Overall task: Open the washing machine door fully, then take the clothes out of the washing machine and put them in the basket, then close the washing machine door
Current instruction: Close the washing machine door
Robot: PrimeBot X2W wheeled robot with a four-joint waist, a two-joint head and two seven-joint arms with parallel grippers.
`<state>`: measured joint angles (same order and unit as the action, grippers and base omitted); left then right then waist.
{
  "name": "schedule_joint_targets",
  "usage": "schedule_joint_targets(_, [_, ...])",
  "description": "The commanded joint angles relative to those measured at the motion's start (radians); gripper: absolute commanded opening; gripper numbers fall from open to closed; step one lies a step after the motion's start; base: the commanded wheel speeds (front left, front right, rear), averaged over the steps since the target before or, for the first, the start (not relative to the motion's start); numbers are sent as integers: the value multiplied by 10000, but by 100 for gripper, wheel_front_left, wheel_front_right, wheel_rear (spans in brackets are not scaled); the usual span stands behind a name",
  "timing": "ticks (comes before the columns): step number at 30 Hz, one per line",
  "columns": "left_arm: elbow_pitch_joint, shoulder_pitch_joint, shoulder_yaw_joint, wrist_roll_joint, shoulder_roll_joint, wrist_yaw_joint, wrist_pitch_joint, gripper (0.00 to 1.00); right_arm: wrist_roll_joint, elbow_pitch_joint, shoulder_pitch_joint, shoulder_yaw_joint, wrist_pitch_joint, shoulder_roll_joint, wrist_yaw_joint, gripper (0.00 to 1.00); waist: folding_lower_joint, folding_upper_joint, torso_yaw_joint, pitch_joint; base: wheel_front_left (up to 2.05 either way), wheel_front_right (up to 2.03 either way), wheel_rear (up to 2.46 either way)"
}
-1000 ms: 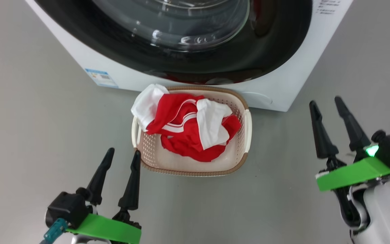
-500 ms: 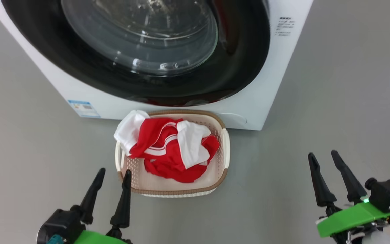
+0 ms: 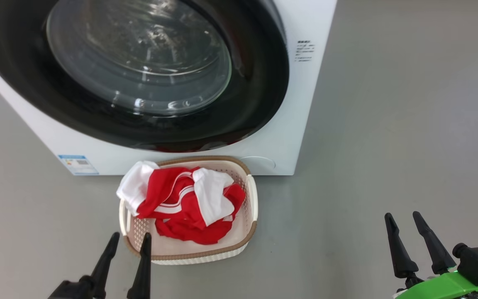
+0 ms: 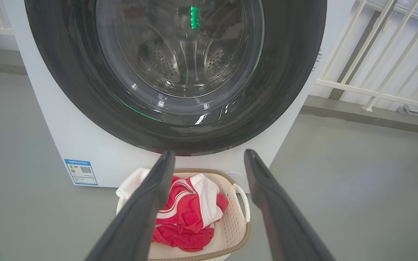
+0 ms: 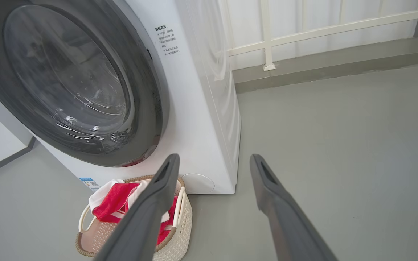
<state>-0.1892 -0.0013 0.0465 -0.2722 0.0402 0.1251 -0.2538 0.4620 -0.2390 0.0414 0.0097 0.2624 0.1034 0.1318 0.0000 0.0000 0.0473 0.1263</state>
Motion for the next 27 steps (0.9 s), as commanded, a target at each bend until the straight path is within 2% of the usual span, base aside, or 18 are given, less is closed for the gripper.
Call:
schedule_joint_targets(1, [291, 69, -394, 102, 101, 54, -80, 100, -185, 295, 91, 147, -6, 101, -11, 100, 0, 0, -171, -118, 0, 0, 0])
schedule_joint_targets(9, [449, 492, -674, 134, 100, 55, -80, 100, -228, 439, 501, -41, -6, 15, -11, 100, 0, 0, -472, -241, 0, 0, 0])
schedule_joint_targets(27, [551, 641, -749, 69, 100, 55, -80, 100, -358, 539, 840, -114, -6, -98, -11, 100, 0, 0, -649, -384, 0, 0, 0])
